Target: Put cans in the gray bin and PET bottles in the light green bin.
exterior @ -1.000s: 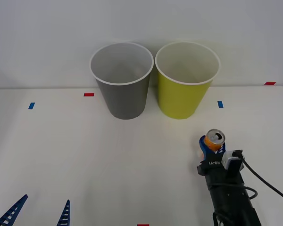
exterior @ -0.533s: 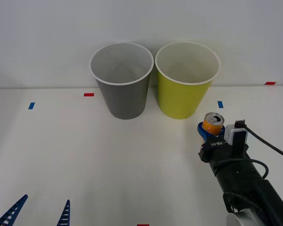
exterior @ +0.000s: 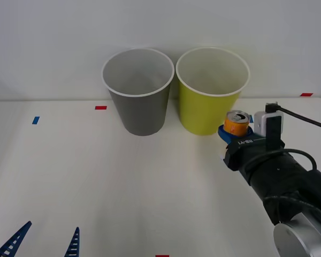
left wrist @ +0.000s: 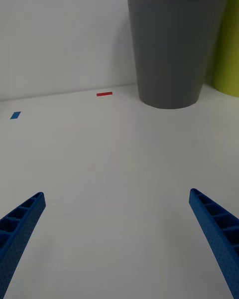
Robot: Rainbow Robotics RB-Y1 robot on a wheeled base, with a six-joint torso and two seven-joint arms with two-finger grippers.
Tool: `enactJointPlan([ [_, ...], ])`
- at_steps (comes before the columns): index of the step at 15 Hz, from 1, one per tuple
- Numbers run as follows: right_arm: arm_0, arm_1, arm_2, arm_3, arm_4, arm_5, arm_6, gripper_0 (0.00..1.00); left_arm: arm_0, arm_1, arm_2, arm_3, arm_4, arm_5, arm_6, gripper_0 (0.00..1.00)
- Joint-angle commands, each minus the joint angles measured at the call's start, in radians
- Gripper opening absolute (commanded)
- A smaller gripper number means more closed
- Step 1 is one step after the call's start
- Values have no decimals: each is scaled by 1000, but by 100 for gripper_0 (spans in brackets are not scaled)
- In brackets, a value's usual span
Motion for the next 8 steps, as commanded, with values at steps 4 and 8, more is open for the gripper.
enactJointPlan([
  [4,-353,-4,82,-53,136,344,-228,0,0,0,0,0,0,0,0,100],
  [8,-503,-14,114,-39,133,429,-326,0,0,0,0,0,0,0,0,100],
])
